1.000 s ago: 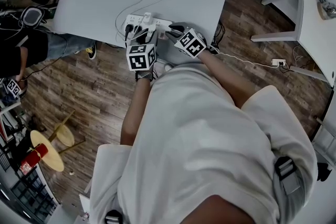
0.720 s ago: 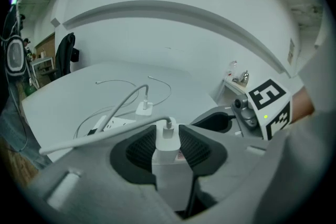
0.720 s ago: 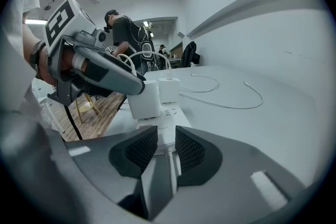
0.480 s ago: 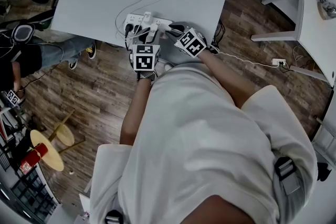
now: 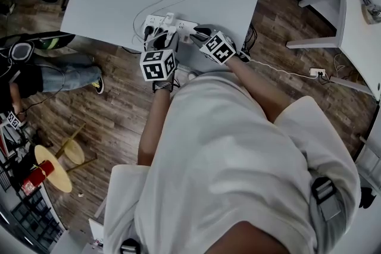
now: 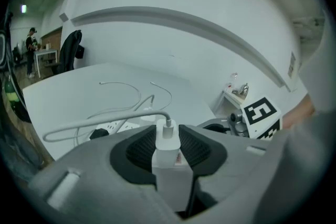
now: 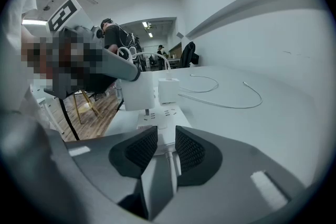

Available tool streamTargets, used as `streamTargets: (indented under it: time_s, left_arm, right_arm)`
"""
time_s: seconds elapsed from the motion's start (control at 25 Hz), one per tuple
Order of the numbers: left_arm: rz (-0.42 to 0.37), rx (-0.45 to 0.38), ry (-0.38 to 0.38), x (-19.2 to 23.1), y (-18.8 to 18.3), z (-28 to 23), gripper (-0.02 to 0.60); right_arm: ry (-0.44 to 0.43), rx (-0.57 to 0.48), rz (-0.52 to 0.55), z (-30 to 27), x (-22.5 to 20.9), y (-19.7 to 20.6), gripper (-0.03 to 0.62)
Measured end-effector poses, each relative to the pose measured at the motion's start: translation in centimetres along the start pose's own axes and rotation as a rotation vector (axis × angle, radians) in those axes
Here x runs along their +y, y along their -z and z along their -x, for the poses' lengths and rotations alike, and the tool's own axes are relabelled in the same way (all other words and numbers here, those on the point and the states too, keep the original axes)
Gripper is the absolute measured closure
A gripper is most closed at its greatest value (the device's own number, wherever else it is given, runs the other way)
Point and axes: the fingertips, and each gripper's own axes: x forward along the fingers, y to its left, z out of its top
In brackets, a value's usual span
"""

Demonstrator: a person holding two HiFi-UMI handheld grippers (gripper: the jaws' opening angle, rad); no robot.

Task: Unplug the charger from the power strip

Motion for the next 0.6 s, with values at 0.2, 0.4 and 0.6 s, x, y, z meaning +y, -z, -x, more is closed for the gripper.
streamTargets:
  time_s: [0.2, 0.4, 0.6]
  left_arm:
    - [0.2, -0.037, 0.158, -1.3, 1.2, 1.2, 0.44]
    - [0.314, 0.008, 0.238, -1.8, 4.0, 1.6, 0.44]
    - [0.521, 0.014, 0.267, -0.9, 6.4, 0.8, 0.44]
  right_arm:
    - [-0.003, 0.031, -0.012, 0.2, 0.0, 0.0, 0.488]
    - [0.041, 0.027, -0.046, 1.2, -0.9, -0.2, 0.5]
    - [0.07, 0.008, -0.104, 2.2, -1.1, 0.0, 0.51]
